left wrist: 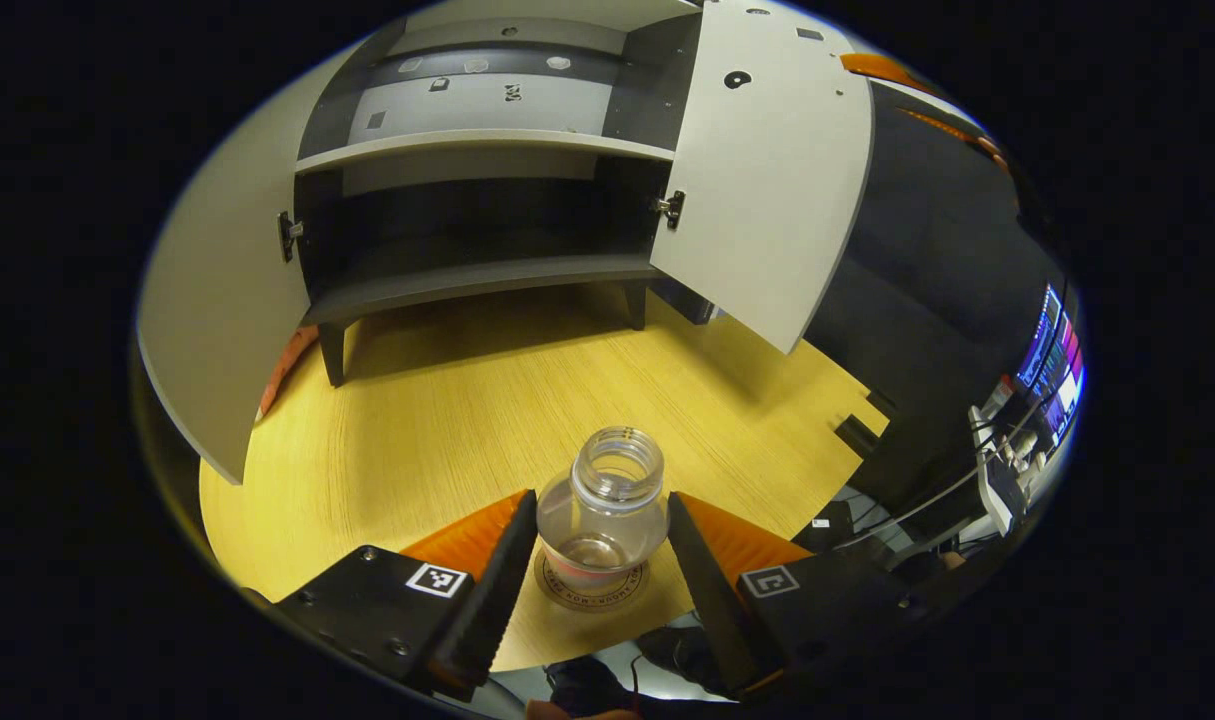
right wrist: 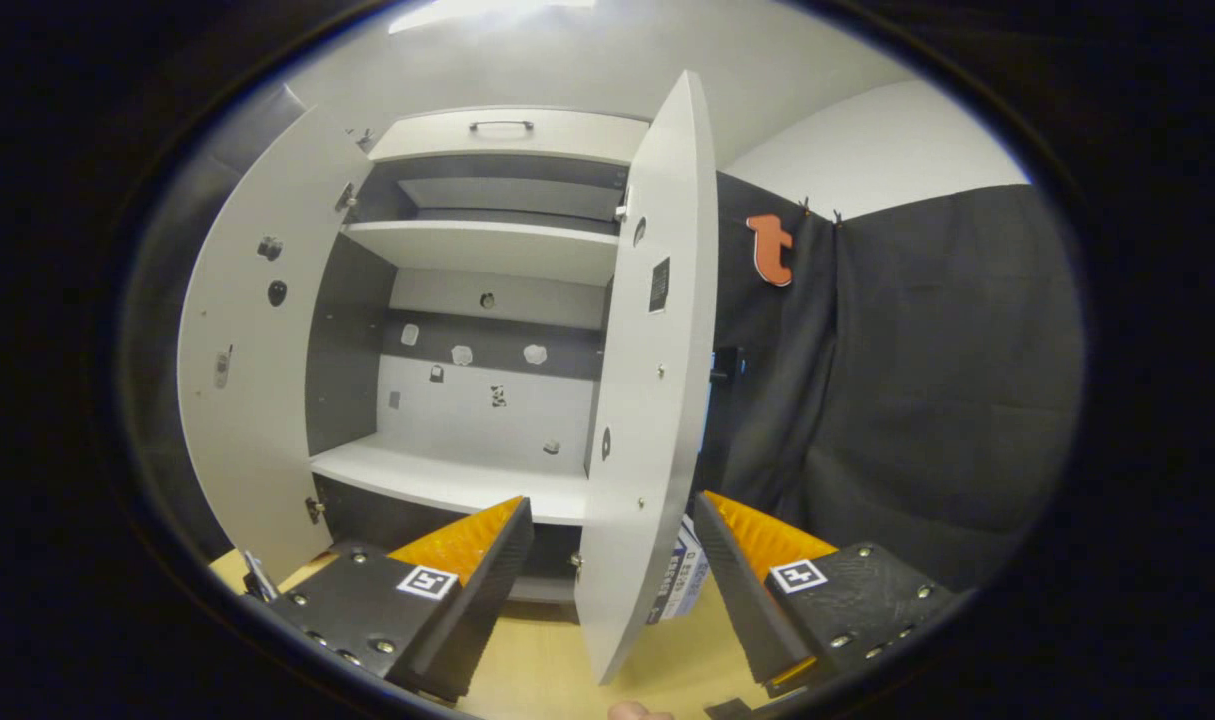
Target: Grasp the bottle in the cabinet with the left hand and place it on the coaster, then close the right door with the right hand and the left door with the left hand.
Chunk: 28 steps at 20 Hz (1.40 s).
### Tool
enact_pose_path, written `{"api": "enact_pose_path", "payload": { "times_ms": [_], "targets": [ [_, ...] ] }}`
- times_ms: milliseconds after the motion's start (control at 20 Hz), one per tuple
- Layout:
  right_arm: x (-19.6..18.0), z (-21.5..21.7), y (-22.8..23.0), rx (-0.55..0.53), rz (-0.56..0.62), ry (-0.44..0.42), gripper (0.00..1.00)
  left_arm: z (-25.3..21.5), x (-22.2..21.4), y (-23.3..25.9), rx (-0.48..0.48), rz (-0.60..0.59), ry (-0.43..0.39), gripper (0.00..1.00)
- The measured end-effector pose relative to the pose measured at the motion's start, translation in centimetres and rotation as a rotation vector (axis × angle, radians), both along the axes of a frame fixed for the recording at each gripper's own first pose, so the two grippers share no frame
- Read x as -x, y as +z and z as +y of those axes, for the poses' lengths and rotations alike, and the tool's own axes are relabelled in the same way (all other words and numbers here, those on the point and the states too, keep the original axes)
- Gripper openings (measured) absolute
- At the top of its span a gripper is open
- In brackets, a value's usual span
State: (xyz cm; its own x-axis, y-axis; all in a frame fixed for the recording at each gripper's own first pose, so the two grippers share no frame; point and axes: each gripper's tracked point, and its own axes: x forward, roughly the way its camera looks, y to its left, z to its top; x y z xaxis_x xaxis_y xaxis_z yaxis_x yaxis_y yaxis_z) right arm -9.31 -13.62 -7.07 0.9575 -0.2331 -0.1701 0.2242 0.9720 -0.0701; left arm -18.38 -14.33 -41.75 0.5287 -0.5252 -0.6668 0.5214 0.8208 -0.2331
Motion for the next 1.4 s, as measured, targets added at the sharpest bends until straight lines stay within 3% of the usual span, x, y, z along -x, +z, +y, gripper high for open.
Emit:
{"api": "enact_pose_path", "payload": {
  "times_ms": [50, 200, 250, 300, 400, 650, 700, 1050, 1400],
  "targets": [
    [0.0, -0.1, -0.1, 0.001, 0.001, 0.0, 0.94, 0.1, 0.0, 0.1, -0.004, -0.001, -0.003, 0.84],
    [-0.1, -0.1, 0.1, 0.007, -0.001, 0.0, 0.98, 0.1, 0.2, 0.6, -0.003, -0.005, -0.009, 0.84],
    [-0.1, -0.1, 0.1, 0.008, -0.003, 0.0, 0.94, -0.1, 0.3, 0.9, -0.001, -0.01, -0.015, 0.84],
    [0.0, -0.1, 0.2, 0.01, -0.004, 0.0, 0.98, -0.1, 0.2, 1.2, -0.003, -0.017, -0.02, 0.84],
    [-0.1, 0.0, 0.2, 0.013, -0.003, 0.003, 0.94, -0.1, 0.1, 1.8, -0.005, -0.038, -0.029, 0.84],
    [0.2, 0.0, -0.2, 0.012, 0.007, -0.001, 0.94, 0.4, -0.5, 3.8, -0.017, -0.084, -0.023, 0.84],
    [0.2, 0.0, -0.3, 0.01, 0.012, -0.001, 0.98, 0.5, -0.8, 4.6, -0.014, -0.103, -0.023, 0.84],
    [0.2, -0.2, 0.3, 0.017, -0.01, -0.012, 0.98, 0.5, -3.4, 12.3, 0.048, -0.247, 0.02, 0.83],
    [0.5, -4.8, 3.4, 0.124, -0.095, -0.132, 0.98, 2.6, -8.8, 22.4, 0.029, -0.489, 0.14, 0.83]
  ]
}}
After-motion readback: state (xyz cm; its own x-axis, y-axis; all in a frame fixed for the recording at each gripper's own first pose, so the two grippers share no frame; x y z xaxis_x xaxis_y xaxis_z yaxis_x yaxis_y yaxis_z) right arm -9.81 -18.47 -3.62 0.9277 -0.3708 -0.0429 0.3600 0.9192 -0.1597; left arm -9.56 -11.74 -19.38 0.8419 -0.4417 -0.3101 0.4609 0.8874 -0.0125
